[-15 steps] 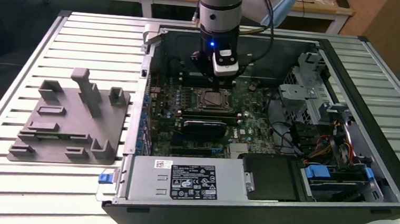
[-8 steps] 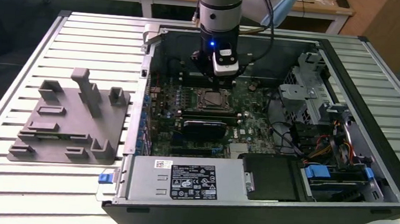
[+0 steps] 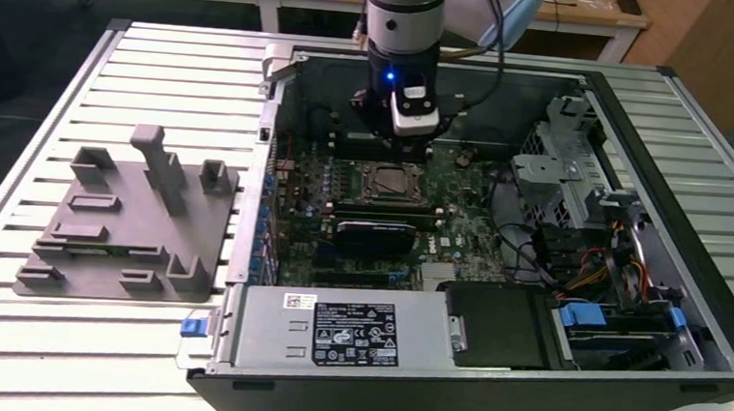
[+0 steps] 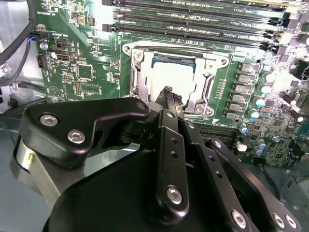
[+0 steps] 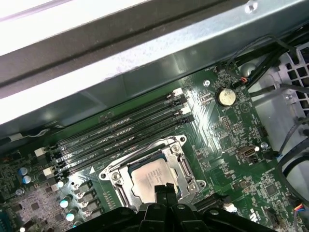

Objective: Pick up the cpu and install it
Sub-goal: 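Install the second cpu locking lever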

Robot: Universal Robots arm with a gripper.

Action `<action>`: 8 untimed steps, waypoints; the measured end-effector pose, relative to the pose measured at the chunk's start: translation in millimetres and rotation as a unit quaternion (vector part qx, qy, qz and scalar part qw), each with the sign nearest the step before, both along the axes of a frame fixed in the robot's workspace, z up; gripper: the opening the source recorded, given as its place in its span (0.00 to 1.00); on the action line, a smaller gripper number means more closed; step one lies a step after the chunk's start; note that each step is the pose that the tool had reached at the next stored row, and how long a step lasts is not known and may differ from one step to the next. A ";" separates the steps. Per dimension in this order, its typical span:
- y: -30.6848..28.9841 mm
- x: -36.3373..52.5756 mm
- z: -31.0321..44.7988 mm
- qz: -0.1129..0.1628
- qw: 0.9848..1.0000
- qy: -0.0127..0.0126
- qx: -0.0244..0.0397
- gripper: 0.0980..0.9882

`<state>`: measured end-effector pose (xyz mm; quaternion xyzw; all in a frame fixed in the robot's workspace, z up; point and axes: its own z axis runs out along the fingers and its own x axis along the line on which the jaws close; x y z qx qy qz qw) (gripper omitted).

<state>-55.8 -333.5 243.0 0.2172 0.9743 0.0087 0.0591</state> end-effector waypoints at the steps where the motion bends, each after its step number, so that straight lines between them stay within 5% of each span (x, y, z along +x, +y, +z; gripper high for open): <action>1: 0.0 0.0 1.6 0.000 1.000 0.000 0.000 0.01; 8: 0.0 0.0 4.8 0.000 1.000 0.000 0.000 0.01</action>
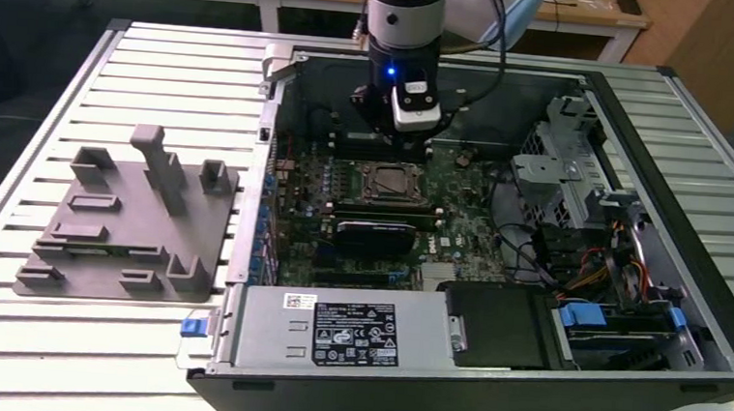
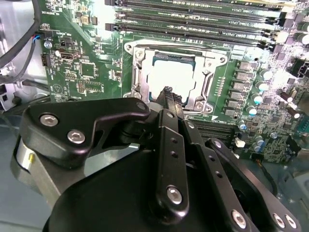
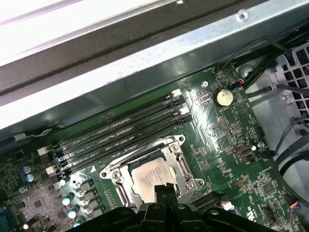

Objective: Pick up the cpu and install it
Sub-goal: 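Install the second cpu locking lever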

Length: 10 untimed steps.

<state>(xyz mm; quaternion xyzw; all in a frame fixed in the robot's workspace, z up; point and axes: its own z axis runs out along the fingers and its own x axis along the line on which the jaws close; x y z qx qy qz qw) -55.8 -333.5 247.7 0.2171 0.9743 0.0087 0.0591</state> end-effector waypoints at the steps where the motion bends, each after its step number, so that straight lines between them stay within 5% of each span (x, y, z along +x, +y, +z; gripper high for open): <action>1: -0.3 0.0 0.1 0.000 1.000 0.000 0.000 0.01; 10: -17.3 0.0 0.0 0.000 1.000 0.000 0.000 0.01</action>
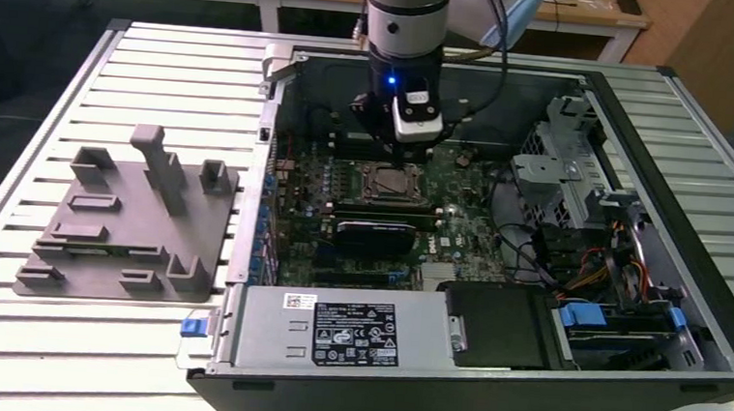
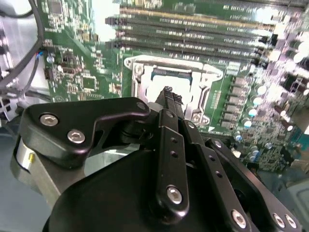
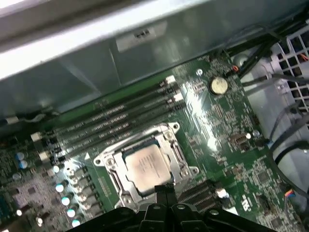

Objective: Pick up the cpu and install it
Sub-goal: 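Install the second cpu locking lever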

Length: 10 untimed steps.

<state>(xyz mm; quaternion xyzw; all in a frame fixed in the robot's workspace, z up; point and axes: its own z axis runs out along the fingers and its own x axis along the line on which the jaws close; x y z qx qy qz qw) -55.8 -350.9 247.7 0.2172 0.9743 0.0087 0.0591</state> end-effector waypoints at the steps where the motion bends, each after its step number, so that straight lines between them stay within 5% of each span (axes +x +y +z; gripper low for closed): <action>1: -2.4 0.0 0.0 0.000 1.000 0.000 0.000 0.01; 10: -19.9 0.0 -1.2 0.002 1.000 0.000 0.000 0.01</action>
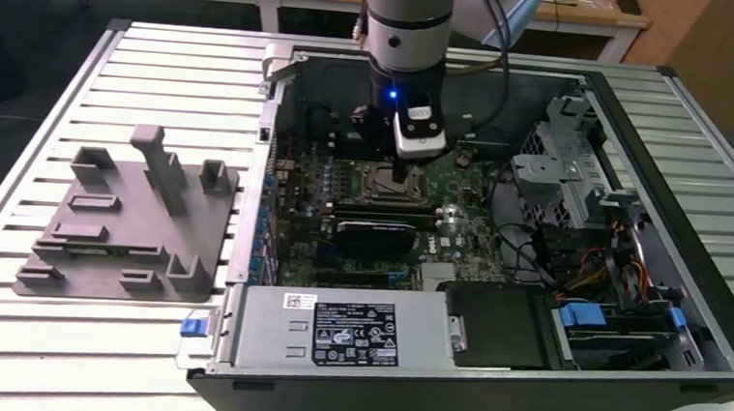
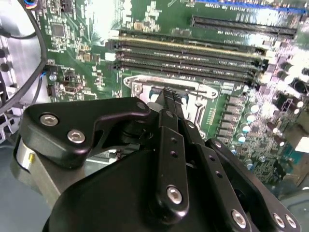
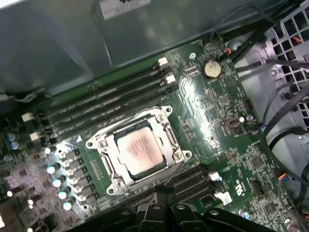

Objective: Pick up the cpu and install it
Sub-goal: 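Install the second cpu locking lever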

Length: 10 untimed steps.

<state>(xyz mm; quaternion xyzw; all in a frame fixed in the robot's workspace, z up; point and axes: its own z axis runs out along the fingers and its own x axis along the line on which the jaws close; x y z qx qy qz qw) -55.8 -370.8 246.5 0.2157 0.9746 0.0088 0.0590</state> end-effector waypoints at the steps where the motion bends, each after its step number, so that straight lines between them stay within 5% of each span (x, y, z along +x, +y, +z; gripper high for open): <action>1: -1.0 0.0 -0.7 0.002 1.000 0.000 0.000 0.01; 10: -6.4 0.0 -8.0 0.028 1.000 0.006 0.000 0.01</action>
